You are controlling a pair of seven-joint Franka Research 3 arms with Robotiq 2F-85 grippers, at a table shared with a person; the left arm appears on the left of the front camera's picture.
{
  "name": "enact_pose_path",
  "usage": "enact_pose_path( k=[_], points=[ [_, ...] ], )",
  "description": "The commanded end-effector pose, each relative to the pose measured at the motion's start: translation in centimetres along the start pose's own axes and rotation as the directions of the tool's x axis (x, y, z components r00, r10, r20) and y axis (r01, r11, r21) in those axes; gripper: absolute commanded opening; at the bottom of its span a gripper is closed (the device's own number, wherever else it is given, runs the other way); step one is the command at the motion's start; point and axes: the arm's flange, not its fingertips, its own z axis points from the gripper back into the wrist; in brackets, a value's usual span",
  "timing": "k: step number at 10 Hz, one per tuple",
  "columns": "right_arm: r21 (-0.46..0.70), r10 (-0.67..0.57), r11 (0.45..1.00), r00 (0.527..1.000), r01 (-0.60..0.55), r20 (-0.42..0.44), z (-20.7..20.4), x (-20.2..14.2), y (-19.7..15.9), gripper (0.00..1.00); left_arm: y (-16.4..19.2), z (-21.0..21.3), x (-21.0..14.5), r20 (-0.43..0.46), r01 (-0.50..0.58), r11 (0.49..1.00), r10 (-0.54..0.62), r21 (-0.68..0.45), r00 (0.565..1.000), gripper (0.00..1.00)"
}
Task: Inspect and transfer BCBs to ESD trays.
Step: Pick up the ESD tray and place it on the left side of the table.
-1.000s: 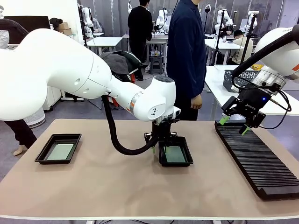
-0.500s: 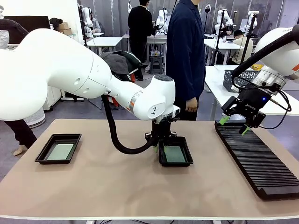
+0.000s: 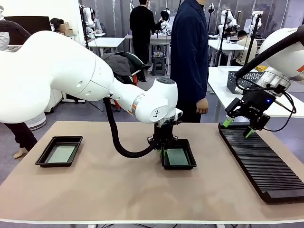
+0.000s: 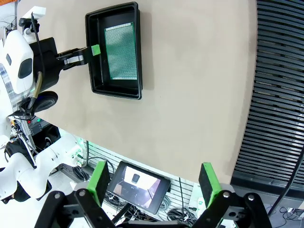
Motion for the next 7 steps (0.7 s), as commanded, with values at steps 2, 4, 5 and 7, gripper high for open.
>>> enact_pose_path(
  k=[2,4,5,7],
  points=[
    [0.001,-0.022,1.0,1.0,0.022,0.017,-0.08,0.05,0.12,1.0,0.65,0.04,0.75,-0.012,0.002,1.0,-0.002,-0.025,1.0,0.06],
    [0.001,-0.022,1.0,1.0,0.022,0.017,-0.08,0.05,0.12,1.0,0.91,0.09,0.68,-0.01,0.002,1.0,-0.002,-0.028,1.0,0.06],
    [0.001,-0.022,1.0,1.0,0.022,0.017,-0.08,0.05,0.12,1.0,0.94,0.05,0.62,-0.011,0.004,1.0,-0.005,-0.029,1.0,0.0],
    [0.001,-0.022,1.0,1.0,0.022,0.017,-0.08,0.05,0.12,1.0,0.97,0.03,0.66,-0.011,0.002,0.999,-0.002,-0.032,1.0,0.0]
  ],
)
